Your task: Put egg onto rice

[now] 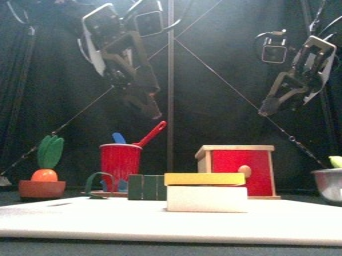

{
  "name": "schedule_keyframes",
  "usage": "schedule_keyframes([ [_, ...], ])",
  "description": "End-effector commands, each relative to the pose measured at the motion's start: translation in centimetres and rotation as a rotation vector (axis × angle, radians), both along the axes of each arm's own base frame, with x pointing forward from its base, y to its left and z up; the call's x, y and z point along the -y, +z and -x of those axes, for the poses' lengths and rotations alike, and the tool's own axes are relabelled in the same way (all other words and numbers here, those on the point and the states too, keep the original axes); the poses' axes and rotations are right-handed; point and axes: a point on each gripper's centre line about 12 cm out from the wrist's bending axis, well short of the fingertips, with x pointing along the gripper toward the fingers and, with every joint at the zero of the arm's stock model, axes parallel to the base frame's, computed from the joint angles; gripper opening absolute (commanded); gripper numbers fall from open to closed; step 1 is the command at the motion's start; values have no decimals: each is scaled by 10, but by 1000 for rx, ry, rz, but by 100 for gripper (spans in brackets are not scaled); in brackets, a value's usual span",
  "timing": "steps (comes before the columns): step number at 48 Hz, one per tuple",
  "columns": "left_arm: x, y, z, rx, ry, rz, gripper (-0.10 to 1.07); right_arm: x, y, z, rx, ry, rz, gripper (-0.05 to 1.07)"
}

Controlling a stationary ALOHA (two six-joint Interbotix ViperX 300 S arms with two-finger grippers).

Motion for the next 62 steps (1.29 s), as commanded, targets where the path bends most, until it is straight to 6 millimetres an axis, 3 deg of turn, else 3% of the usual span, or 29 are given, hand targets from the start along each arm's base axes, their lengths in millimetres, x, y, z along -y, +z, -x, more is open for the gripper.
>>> schedule_keyframes([
  [1, -7, 15, 13, 108, 16, -4, 103, -1, 13, -6, 69, 12, 17, 27],
  [15, -16, 11, 67, 255, 19, -42, 103, -4, 10, -8, 87, 42, 50, 27],
  [26, -18, 20, 90, 352, 27, -38, 103, -4, 5, -12, 72, 47, 49, 27],
  [62, -38, 20, 94, 340, 80, -89, 103, -6, -6, -15, 33, 41, 18, 27],
])
